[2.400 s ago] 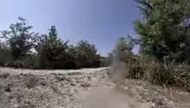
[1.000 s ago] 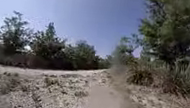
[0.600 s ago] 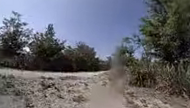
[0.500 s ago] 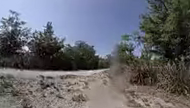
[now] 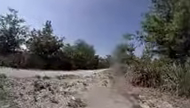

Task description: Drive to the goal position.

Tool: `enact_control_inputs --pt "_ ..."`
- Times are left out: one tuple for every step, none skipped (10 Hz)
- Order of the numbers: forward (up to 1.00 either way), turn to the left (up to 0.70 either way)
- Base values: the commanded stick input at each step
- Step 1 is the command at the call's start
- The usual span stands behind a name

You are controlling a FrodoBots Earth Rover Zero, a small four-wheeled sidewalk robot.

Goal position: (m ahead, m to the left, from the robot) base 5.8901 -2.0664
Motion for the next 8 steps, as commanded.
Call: enact_control_inputs --pt "0.45 0.02" --pt "0.45 0.02" --pt "0.45 0.02" --pt "0.45 0.02" --pt "0.45 0.02" --pt "0.45 0.02" --pt "0.45 0.02" --pt "0.45 0.02"
